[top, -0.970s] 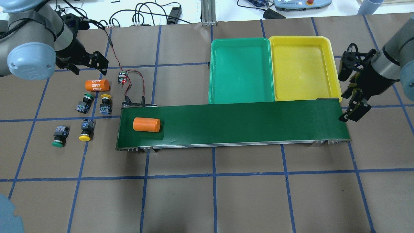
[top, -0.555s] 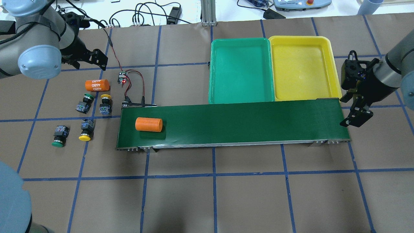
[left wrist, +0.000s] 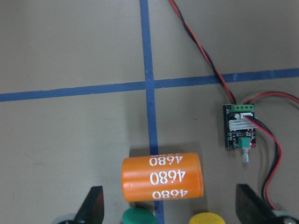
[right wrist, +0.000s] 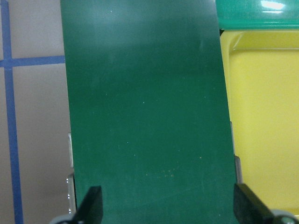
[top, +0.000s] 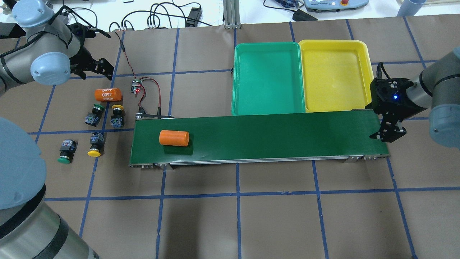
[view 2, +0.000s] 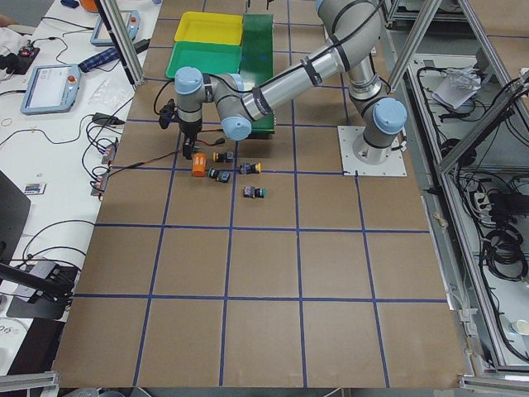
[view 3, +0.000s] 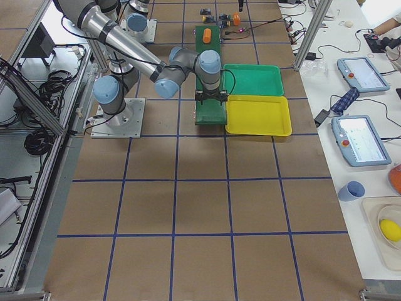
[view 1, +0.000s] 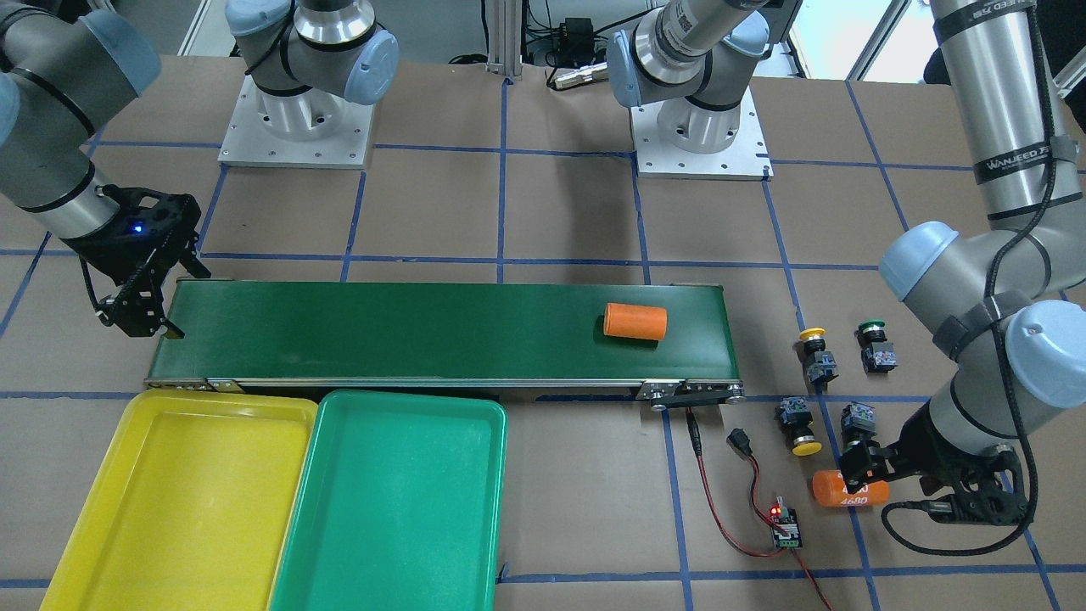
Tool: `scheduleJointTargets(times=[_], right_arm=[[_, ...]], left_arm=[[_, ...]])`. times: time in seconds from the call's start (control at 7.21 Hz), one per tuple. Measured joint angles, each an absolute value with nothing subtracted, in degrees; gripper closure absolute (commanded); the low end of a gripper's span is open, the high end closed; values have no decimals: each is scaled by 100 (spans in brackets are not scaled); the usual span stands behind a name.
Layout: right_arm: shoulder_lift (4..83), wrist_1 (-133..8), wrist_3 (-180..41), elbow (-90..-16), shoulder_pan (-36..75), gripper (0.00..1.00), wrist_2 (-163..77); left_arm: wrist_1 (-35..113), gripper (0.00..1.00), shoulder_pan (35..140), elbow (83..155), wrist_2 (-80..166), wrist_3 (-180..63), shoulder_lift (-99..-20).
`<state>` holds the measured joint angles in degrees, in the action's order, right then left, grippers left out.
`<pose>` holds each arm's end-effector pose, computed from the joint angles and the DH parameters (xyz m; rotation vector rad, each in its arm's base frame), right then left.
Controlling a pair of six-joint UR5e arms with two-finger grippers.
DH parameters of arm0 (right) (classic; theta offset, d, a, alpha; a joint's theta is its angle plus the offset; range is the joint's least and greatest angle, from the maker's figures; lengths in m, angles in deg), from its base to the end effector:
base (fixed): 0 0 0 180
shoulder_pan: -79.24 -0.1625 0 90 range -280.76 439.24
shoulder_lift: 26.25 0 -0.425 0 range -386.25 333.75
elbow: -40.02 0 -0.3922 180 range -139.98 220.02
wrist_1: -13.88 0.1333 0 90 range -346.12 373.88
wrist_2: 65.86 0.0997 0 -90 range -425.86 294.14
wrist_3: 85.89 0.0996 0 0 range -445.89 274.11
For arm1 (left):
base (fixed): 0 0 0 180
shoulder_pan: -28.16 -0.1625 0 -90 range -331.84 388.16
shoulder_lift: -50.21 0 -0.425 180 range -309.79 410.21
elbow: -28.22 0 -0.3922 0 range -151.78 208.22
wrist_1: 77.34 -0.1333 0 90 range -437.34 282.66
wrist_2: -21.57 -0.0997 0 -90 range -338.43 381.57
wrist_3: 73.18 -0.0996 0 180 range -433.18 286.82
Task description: Sort buttons by color to trays
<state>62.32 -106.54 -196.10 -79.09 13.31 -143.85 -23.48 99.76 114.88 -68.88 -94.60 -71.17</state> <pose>-0.0420 -0.4718 0.2904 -2.0786 2.2241 -0.2938 0.0890 -0.6873 0.2564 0.0803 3.0785 -0.2009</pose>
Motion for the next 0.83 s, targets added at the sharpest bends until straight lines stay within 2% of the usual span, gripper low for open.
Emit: scheduleJointTargets(times=[0.83], right_arm=[[6136,-10668,-19086,-7858,-115,0,-15123]], left_arm=[[-2341,0,9961,11437,-6883,-9459,-7474]])
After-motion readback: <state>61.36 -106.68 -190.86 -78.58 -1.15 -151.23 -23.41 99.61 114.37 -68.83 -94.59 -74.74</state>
